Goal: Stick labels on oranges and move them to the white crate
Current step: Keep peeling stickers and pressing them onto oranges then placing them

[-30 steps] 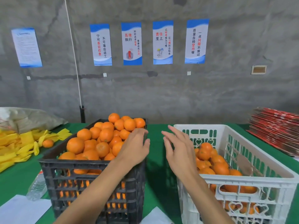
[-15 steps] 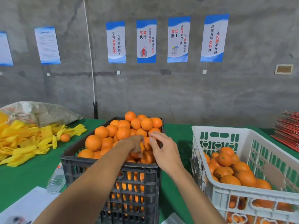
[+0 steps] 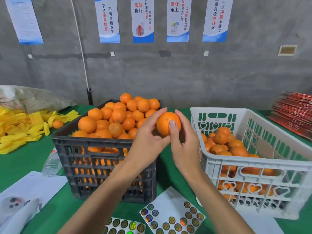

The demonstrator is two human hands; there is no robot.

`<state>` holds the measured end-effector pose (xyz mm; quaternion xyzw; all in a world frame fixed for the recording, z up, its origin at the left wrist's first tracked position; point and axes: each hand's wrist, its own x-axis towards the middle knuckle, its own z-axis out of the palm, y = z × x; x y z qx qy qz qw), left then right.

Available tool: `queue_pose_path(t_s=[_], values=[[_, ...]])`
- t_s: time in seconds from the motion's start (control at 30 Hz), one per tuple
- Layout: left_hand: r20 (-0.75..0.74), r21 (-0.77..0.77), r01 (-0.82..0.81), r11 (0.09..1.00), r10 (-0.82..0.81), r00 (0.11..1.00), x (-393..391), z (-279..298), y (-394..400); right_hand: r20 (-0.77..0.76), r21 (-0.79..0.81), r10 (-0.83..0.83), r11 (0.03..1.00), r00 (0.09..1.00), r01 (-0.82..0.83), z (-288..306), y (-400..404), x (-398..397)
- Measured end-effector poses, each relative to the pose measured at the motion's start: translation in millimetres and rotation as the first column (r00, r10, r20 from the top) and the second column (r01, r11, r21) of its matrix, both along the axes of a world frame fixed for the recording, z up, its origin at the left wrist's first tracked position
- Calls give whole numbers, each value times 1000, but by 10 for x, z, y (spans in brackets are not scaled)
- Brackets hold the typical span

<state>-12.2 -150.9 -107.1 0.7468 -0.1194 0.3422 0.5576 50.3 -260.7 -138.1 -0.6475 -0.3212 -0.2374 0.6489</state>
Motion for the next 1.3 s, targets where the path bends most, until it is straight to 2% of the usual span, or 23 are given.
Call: queue_pose_path(t_s=[0.17, 0.23, 0.33, 0.43, 0.53, 0.6, 0.63, 0.83, 1.03, 1.3], values=[[23, 269, -37, 963, 32, 999, -44, -522, -185, -35, -6, -41, 999, 999, 41, -554, -344, -118], [-22, 277, -23, 961, 30, 999, -16, -769, -248, -79, -74, -47, 996, 996, 41, -766, -460, -135], [-191, 245, 32, 969, 16, 982, 12, -1223, -292, -181, -287, -60, 958, 982, 6, -1126, -620, -170], [-365, 200, 34, 979, 42, 930, 35, -1641, -257, -212, -545, -156, 838, 965, 16, -1495, -735, -215], [-448, 219, -35, 975, 132, 884, 87, -1921, -196, -138, -784, -236, 619, 962, 39, -1747, -808, -222], [-490, 226, -38, 973, 147, 859, 81, -2087, -192, -125, -869, -274, 494, 954, 29, -1812, -808, -242], [-499, 212, -33, 977, 137, 856, 70, -2175, -198, -117, -883, -286, 468, 951, 32, -1839, -807, -265], [-452, 212, -77, 974, 168, 876, 94, -2462, -129, -137, -899, -324, 438, 936, 20, -1952, -786, -327], [-452, 173, -73, 982, 145, 880, 72, -2519, -176, -155, -837, -343, 543, 926, 61, -1999, -808, -269], [-441, 227, -60, 972, 158, 884, -10, -2475, -188, -109, -784, -387, 600, 916, 160, -2048, -763, -249]])
